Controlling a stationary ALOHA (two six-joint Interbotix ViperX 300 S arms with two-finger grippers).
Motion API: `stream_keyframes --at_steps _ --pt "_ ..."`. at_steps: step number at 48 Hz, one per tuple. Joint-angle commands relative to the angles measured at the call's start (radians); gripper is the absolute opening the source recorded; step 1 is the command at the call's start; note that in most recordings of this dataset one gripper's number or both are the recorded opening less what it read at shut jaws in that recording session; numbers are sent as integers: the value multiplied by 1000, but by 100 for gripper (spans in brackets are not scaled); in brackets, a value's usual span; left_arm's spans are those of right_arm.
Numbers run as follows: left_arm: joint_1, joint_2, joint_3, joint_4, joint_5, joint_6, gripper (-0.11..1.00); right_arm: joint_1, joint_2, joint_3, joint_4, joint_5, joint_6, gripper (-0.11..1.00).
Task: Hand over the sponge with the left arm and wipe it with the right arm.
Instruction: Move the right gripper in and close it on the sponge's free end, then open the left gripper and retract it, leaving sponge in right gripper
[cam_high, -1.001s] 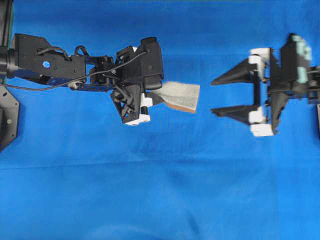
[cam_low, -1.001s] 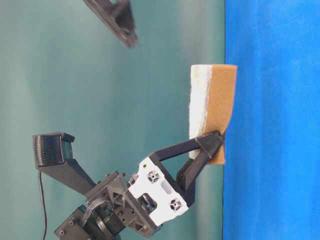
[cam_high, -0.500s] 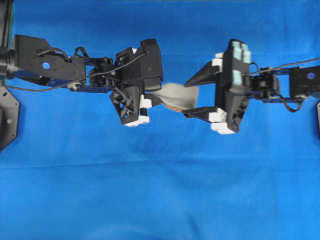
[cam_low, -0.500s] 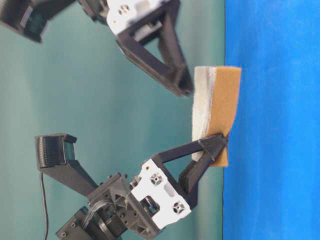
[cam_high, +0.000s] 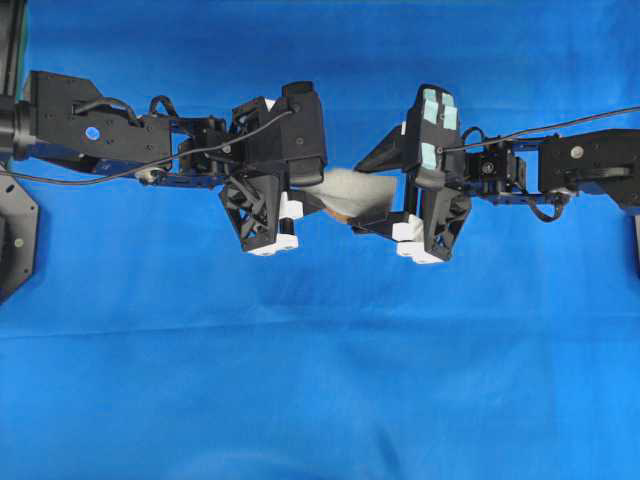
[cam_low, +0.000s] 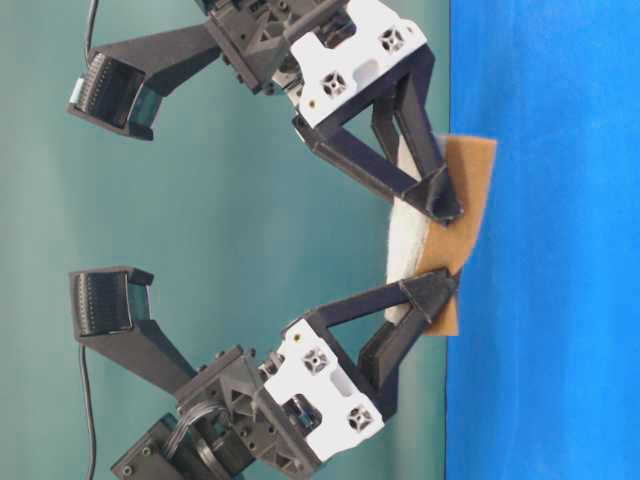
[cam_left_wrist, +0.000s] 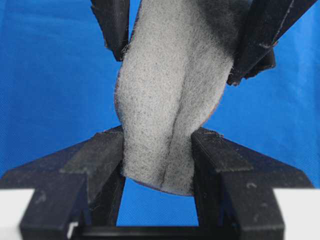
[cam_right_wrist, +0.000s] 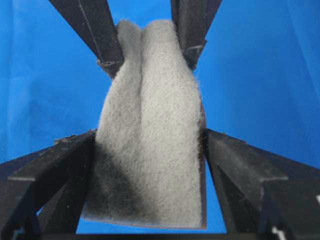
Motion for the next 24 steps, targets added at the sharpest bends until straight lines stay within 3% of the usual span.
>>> stream_keyframes --at_steps 1,9,20,24 --pt "-5 -26 -8 -2 -5 0 32 0 -11 -25 0 -6 -2 74" --pt "-8 -28 -9 0 -9 11 32 -2 -11 -26 -6 -3 -6 68" --pt "-9 -28 -9 -2 -12 12 28 0 -29 -20 -28 5 -11 17" --pt "-11 -32 -5 0 -20 11 27 0 -37 -17 -28 6 -11 16"
